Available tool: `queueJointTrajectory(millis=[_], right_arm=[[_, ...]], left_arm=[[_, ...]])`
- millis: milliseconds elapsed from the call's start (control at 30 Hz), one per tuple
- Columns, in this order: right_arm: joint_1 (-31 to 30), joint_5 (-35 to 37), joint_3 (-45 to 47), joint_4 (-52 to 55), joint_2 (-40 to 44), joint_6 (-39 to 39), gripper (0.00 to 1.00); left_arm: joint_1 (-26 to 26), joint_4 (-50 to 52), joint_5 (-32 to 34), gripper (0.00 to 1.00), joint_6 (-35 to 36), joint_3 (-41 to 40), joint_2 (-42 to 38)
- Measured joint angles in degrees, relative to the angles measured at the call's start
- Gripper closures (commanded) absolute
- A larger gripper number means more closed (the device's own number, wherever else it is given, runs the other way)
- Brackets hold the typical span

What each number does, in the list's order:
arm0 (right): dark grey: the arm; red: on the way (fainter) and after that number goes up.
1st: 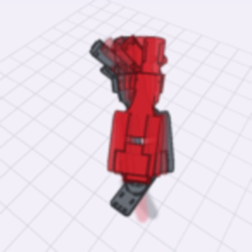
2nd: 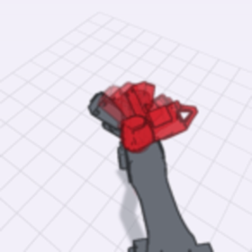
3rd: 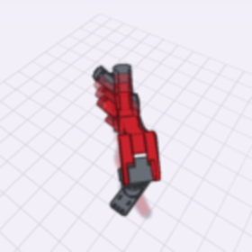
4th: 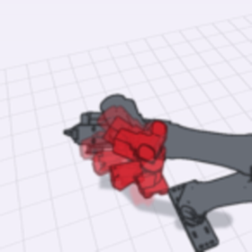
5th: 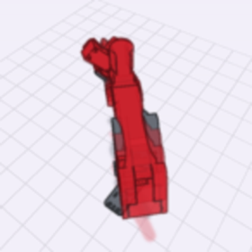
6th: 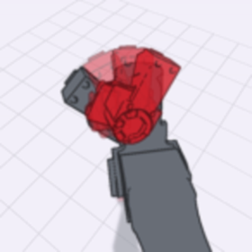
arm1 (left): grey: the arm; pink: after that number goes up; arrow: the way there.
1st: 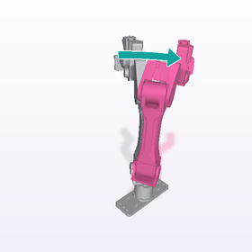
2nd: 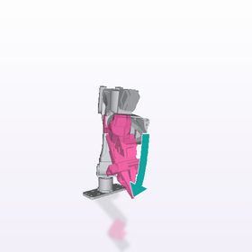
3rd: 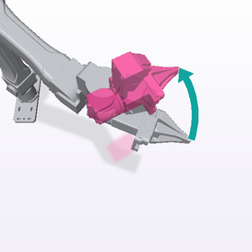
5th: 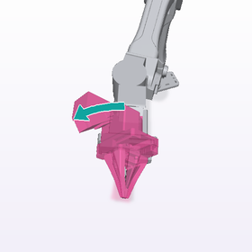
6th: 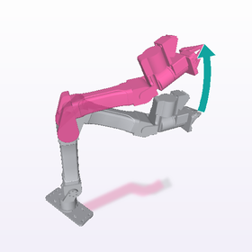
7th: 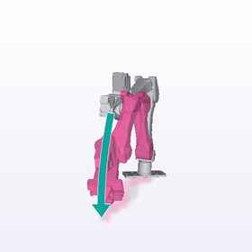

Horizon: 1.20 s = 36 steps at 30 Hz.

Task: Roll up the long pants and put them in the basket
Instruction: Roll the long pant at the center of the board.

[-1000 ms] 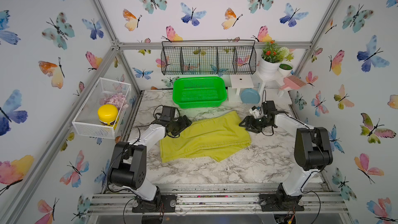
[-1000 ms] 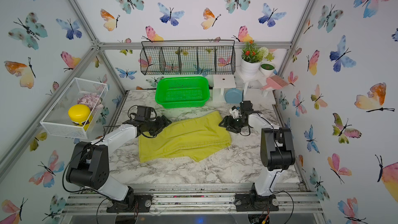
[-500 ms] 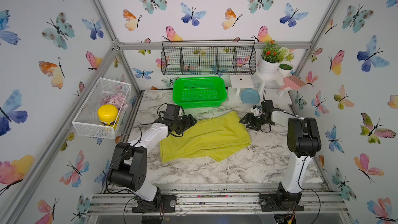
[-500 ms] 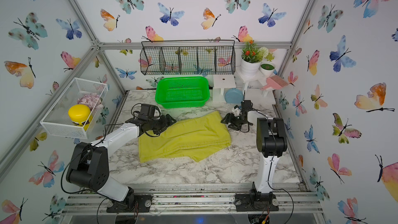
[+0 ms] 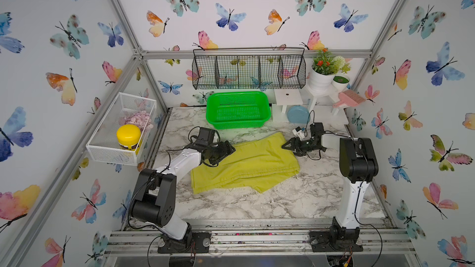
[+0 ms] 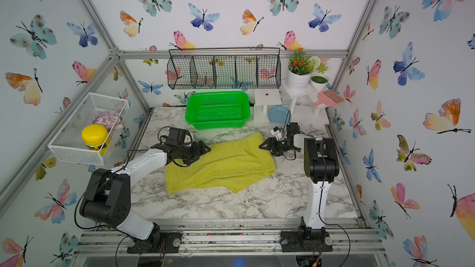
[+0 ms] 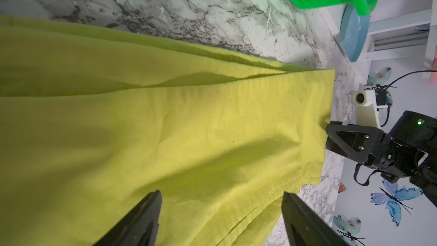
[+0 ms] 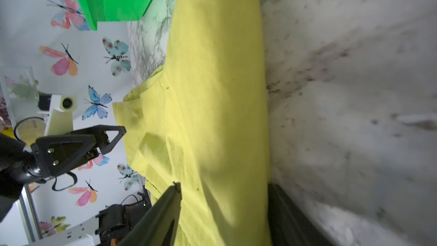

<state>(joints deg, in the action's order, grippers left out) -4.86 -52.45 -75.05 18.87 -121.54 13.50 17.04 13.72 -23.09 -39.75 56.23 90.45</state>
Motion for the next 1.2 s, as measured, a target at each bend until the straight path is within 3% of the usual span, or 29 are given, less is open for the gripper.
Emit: queueJointTrajectory(millis=[67, 233, 367, 467, 833, 1133, 1200], right_arm=[[-0.52, -0.33, 0.00, 0.61, -0.20, -1.20, 0.48], [-2.14, 1.60, -0.11, 3.37, -0.96, -3.17, 0.83], [-2.45, 5.11, -0.52, 5.03, -0.70, -3.13, 0.97], [-3.08, 10.80, -1.77, 7.61, 0.68, -2.60, 0.98], [-15.26, 48.04, -19.63, 24.39, 3.02, -3.67, 0.98], [-26.12, 62.23, -21.92, 26.56, -1.38, -3.67, 0.96], [-27.43, 64.11, -21.35, 26.51, -2.05, -3.72, 0.87]], left_arm=[[0.02, -0.28, -0.35, 0.15, 0.07, 0.00, 0.59], [0.00, -0.59, -0.83, 0.15, 0.31, 0.00, 1.90], [0.00, -0.63, -1.01, 0.15, 0.63, 0.00, 2.16], [0.00, -0.68, -1.20, 0.15, 0.90, -0.02, 2.38], [0.00, -1.70, -1.95, 0.15, 1.03, -0.85, 3.85], [0.00, -1.90, -2.27, 0.15, 1.09, -0.83, 4.13], [0.00, -1.90, -2.27, 0.15, 1.07, -0.83, 4.24]])
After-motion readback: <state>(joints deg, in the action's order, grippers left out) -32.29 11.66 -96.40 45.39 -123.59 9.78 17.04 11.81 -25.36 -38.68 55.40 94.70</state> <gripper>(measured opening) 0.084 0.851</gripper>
